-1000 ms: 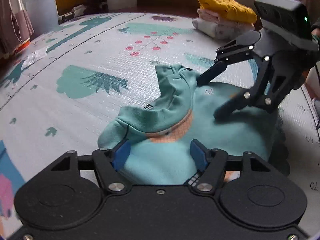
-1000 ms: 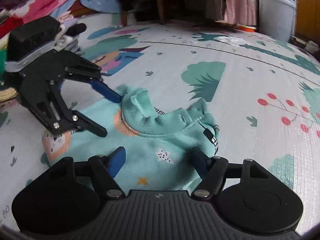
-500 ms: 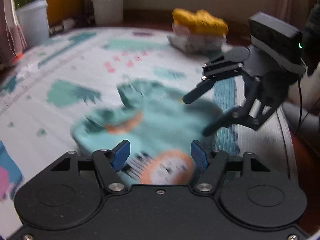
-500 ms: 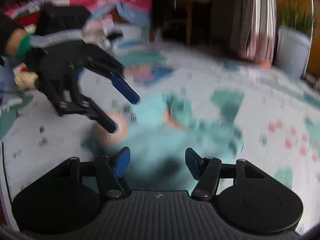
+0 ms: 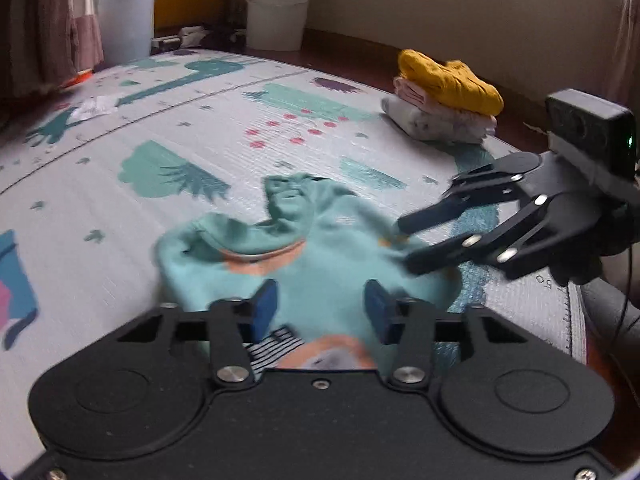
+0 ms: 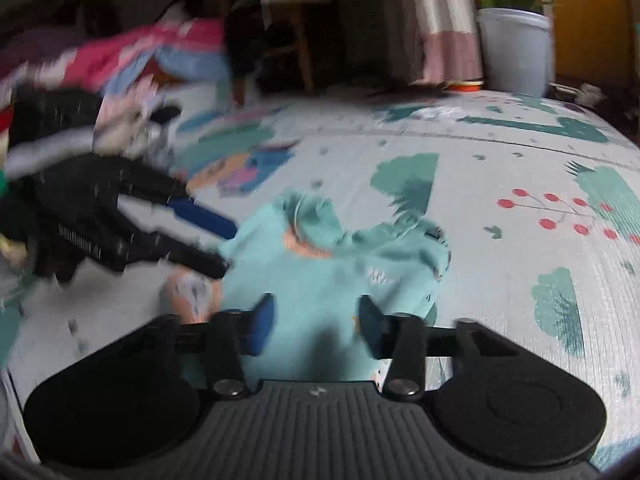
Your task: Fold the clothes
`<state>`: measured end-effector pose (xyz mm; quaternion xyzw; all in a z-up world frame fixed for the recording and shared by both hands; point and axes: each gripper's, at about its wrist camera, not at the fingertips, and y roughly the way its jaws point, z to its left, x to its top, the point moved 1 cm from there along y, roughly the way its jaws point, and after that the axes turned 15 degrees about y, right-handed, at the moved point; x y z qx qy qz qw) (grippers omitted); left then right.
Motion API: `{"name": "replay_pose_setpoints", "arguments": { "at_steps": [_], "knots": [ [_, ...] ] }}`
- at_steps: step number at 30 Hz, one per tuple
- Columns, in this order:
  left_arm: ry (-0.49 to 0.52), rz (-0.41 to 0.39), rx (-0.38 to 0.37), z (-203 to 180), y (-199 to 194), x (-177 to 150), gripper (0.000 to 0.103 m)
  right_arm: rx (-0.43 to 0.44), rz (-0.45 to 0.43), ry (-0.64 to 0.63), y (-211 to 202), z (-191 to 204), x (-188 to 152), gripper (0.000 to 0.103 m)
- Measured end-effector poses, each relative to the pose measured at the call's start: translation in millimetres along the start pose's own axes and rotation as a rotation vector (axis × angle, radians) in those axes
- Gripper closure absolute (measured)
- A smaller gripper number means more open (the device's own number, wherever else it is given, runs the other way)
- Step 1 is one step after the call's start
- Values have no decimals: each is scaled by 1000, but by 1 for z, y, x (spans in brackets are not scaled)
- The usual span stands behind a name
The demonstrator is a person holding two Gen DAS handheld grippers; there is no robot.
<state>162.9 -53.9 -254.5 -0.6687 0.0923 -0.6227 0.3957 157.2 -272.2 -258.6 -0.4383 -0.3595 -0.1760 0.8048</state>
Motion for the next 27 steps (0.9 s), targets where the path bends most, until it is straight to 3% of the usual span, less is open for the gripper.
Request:
{"name": "replay_pose_setpoints", "arguments": {
  "at_steps": [3,5,9,12,14,17,21,25,27],
  "knots": [
    [63,87,-25,-15,25,-4,63,-13,65,-31,14,-2,-9,66],
    [44,91,-30,-11,33,-8,60,0,73,-12,18,-9,-15,66],
    [64,68,-47,-6,35,-15,59,21,70,-26,18,-13,-18,66],
    [-2,98,-69,-1,28,-3,59,11,85,-40,12,-7,-9,66],
    [-37,25,-35,4,4,5,57,-5,-3,8,-8,-5,-6,62],
    [-199,-40,58,27,-21,-2,47,-37,-55,211,-18,-26,-1,38],
    [-493,13,56,55,-19,-35,44,15,56,569,2,-68,-5,38],
    [-765,52,10,64,-6,-70,43,46,91,722,14,-82,-19,37],
    [-841,36,-12,63,-2,-79,43,56,67,789,14,-84,-22,35]
  ]
}}
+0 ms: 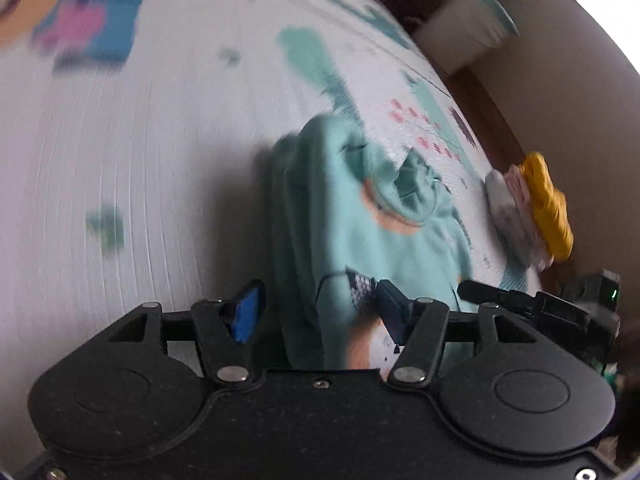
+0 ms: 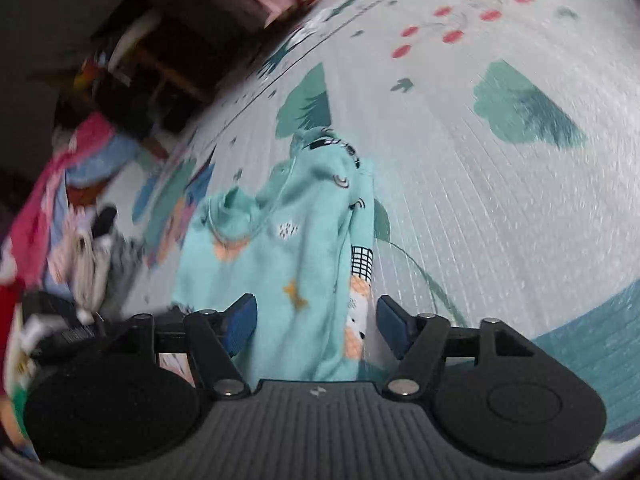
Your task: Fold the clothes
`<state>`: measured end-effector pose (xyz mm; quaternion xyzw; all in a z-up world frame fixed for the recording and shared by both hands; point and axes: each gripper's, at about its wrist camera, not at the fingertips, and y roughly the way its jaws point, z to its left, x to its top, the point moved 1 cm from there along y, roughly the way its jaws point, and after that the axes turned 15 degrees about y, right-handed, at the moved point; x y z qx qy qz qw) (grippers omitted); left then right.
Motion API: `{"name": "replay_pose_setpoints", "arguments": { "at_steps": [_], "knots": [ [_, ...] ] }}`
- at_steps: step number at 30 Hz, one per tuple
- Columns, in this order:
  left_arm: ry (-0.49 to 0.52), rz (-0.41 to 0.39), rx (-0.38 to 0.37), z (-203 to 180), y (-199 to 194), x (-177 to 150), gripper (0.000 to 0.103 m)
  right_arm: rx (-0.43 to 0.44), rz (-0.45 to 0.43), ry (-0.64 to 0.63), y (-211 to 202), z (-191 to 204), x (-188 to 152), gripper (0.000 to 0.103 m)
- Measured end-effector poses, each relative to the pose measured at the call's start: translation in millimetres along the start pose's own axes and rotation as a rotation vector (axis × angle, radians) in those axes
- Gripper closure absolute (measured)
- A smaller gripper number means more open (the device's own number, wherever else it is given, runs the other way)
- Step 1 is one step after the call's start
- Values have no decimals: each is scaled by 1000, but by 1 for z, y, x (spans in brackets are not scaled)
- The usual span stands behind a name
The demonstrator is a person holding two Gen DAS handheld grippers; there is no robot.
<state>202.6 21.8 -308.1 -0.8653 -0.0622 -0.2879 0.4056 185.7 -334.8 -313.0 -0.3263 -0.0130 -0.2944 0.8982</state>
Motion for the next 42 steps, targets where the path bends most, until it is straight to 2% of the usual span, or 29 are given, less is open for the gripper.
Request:
{"name": "replay_pose_setpoints", "arguments": {
  "at_steps": [1,4,6,10,12,13,14,15,17,20,21,23,24,27,28,29,31,33,35,37,40,42],
  "knots": [
    [-14,-10,-5,-1,0,-1,43,4,-2,34,0,-1,-1,35],
    [-86,14,-38,-3,3,-5,52,20,69,104,5,-7,-1,58],
    [-113,39,-54,-5,2,-13,58,23,98,136,-1,-13,-9,60],
    [-157,117,-114,-11,-7,-37,58,20,190,172,-25,-28,-31,61],
    [-110,128,-128,-15,-14,-42,55,26,160,123,-44,-31,-38,60],
    [-83,106,-111,-15,-18,-39,53,23,107,111,-54,-31,-39,56],
    [-63,86,-99,-15,-20,-36,49,15,53,124,-62,-34,-37,40],
    [-63,71,-100,-13,-20,-31,45,14,28,149,-63,-37,-35,34],
    [-41,56,-83,-12,-14,-22,44,14,20,146,-59,-37,-33,33],
    [-5,47,-76,-13,-3,-17,44,1,37,9,-46,-23,-36,33],
    [-2,44,-87,-14,0,-17,44,6,42,3,-43,-22,-36,33],
    [22,44,-90,-19,4,-19,44,10,60,-19,-37,-19,-36,42],
    [25,45,-92,-22,5,-22,44,12,72,-33,-34,-17,-37,43],
    [-114,19,-123,-19,4,-35,46,19,74,-30,-34,-17,-42,50],
    [-113,17,-120,-20,3,-37,47,21,69,-16,-34,-18,-44,53],
    [-98,22,-104,-22,2,-37,53,24,62,-6,-35,-20,-48,54],
    [-75,32,-78,-24,1,-37,58,24,53,-2,-33,-20,-51,55],
    [-93,54,-90,-23,2,-33,70,37,70,49,-29,-24,-45,64],
    [-113,71,-103,-23,3,-30,73,49,91,71,-26,-25,-41,69],
    [-142,64,-121,-28,0,-26,75,61,100,85,-27,-25,-38,71],
    [-178,53,-150,-36,-4,-20,75,123,66,149,-45,-28,-31,71],
    [-157,46,-179,-51,-3,-6,75,157,32,162,-62,-28,-23,71]
  ]
}}
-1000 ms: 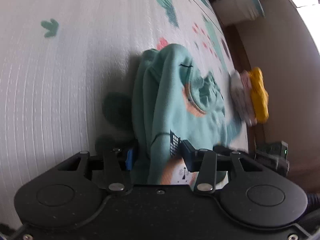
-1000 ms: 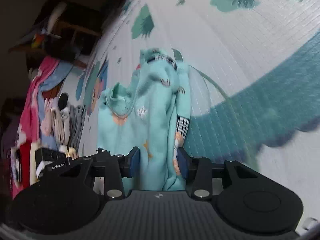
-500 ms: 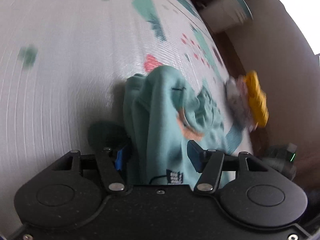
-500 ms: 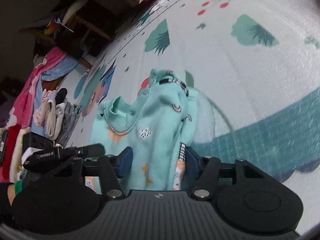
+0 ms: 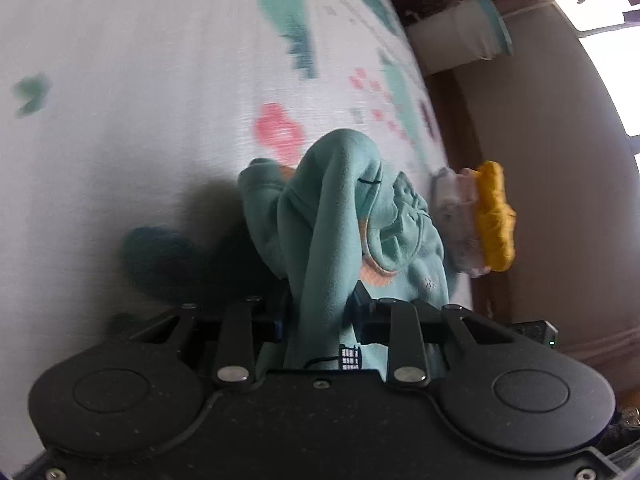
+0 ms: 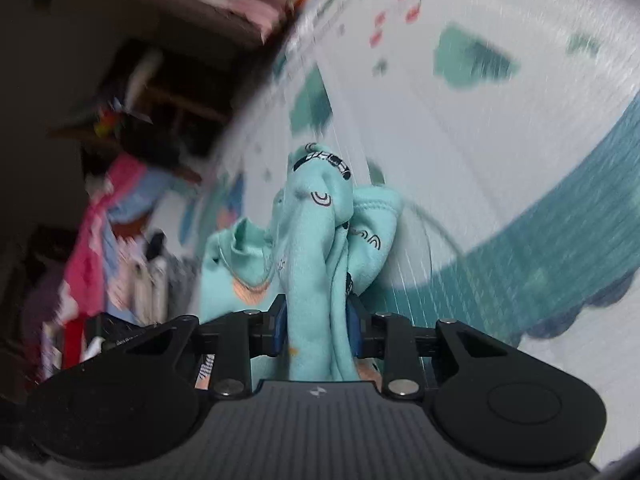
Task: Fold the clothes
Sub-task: 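Carry the bundle onto the folded clothes stack and open both grippers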
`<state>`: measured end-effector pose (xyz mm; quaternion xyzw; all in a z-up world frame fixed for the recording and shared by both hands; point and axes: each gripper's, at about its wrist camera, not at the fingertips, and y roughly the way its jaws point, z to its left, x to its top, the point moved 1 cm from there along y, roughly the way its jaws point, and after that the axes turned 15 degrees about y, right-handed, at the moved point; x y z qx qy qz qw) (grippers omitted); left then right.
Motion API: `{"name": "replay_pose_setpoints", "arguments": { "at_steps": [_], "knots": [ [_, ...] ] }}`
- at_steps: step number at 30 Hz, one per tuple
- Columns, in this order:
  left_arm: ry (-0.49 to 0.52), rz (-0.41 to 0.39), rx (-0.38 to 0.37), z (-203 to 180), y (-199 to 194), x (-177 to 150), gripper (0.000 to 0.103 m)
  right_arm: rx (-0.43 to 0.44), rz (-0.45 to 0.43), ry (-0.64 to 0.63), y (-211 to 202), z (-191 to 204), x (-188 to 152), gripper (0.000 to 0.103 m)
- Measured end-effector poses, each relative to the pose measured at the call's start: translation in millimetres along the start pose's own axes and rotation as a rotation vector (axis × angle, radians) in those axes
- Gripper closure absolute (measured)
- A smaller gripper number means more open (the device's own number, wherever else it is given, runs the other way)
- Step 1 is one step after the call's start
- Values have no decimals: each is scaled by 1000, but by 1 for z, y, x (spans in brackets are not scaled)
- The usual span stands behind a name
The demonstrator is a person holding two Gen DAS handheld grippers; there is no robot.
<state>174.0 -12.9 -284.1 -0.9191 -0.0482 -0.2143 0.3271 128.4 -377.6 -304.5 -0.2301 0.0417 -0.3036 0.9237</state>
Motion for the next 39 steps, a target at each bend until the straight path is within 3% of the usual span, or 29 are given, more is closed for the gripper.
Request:
{"name": "replay_pose_setpoints", "arguments": {
  "at_steps": [6,14,19,23,29,31,32,33,34,36,39],
  "knots": [
    [133,-24,-97,-65,31,65,75,93,-156,-28,-60,20,44,71],
    [354,3,-233,-185,115,157,75,192,-421,-72,-162,31,116,71],
    [420,25,-316,-252,185,188,75,177,-567,-106,-240,29,173,71],
    [448,19,-403,-299,242,206,75,157,-732,-150,-294,22,203,71],
    [456,28,-442,-343,310,217,75,164,-893,-64,-330,-14,238,72],
    [473,19,-385,-350,327,217,72,181,-940,2,-333,-31,249,72],
    [480,17,-294,-350,336,216,65,152,-952,26,-329,-38,253,71],
    [486,14,-204,-349,345,215,51,81,-954,66,-318,-48,260,70],
    [497,9,-119,-348,351,213,47,-8,-929,110,-305,-57,268,63],
    [551,-23,2,-344,351,207,47,-177,-897,175,-286,-73,279,61],
    [729,-139,3,-346,325,187,46,-224,-1022,53,-294,-66,261,59]
  ]
}}
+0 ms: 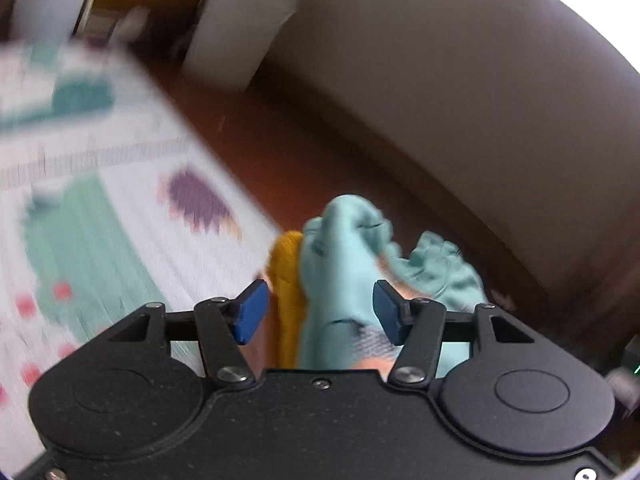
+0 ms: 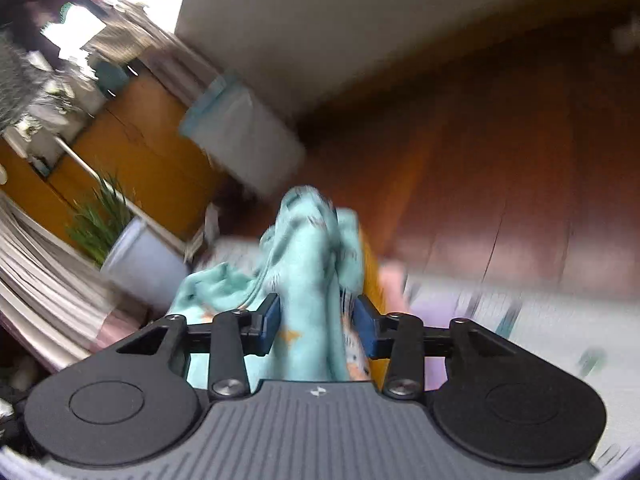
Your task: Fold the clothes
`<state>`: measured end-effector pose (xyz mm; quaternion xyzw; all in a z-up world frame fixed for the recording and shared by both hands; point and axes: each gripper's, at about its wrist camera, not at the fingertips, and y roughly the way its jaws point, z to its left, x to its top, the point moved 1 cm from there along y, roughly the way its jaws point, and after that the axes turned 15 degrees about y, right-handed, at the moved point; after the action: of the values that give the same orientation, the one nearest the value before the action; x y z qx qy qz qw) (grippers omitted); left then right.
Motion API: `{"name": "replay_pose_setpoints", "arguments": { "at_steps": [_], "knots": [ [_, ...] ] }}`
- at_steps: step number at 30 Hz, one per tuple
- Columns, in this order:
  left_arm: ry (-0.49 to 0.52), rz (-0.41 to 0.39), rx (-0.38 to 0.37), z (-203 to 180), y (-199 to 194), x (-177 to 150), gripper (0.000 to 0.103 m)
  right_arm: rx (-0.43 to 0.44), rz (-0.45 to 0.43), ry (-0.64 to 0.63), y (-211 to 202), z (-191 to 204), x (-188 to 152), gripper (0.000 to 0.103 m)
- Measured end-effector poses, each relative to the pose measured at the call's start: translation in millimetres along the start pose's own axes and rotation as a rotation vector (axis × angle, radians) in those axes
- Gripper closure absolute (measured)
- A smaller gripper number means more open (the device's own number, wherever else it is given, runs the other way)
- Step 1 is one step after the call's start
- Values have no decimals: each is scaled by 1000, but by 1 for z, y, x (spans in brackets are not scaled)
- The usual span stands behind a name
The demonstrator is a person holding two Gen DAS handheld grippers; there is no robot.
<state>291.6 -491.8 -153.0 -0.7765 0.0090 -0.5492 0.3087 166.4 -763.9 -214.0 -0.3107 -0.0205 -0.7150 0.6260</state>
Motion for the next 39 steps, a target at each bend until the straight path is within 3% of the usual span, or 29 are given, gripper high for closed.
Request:
{"name": "replay_pose_setpoints", "arguments": {
  "at_steps": [3,6,9,10,12,15,17,20,21,24,27,32,36,39],
  "knots": [
    [131,-86,-31,-15,-17,-9,46,65,-95,-239,-20,26,0,59],
    [253,-154,-81,-37,-19,-14,46,130,-83,-477,-18,52,-9,60],
    [398,-92,-94,-63,-4,-24,46,68,34,-527,18,48,-21,60],
    [432,-31,-55,-64,10,-27,46,46,65,-518,33,44,-24,60],
    [410,67,13,-53,38,-31,42,22,107,-510,61,39,-29,60],
    [255,125,50,-32,60,-18,37,1,147,-539,94,55,-36,60],
    [197,134,44,-24,60,-7,37,-28,172,-549,111,66,-35,62],
    [149,119,13,-14,44,11,38,-38,148,-521,92,70,-41,62],
    [142,107,12,-10,34,14,38,-29,129,-510,81,69,-44,60],
    [179,109,5,0,-1,11,37,0,48,-446,40,62,-56,35],
    [173,138,13,11,-50,1,33,11,3,-443,6,76,-62,21],
    [115,193,87,12,-171,-22,24,100,65,-487,-36,141,-92,0],
    [74,217,204,11,-287,-35,19,253,200,-531,-82,231,-130,0],
    [26,219,324,4,-375,-44,18,316,291,-569,-112,307,-152,0]
  ]
}}
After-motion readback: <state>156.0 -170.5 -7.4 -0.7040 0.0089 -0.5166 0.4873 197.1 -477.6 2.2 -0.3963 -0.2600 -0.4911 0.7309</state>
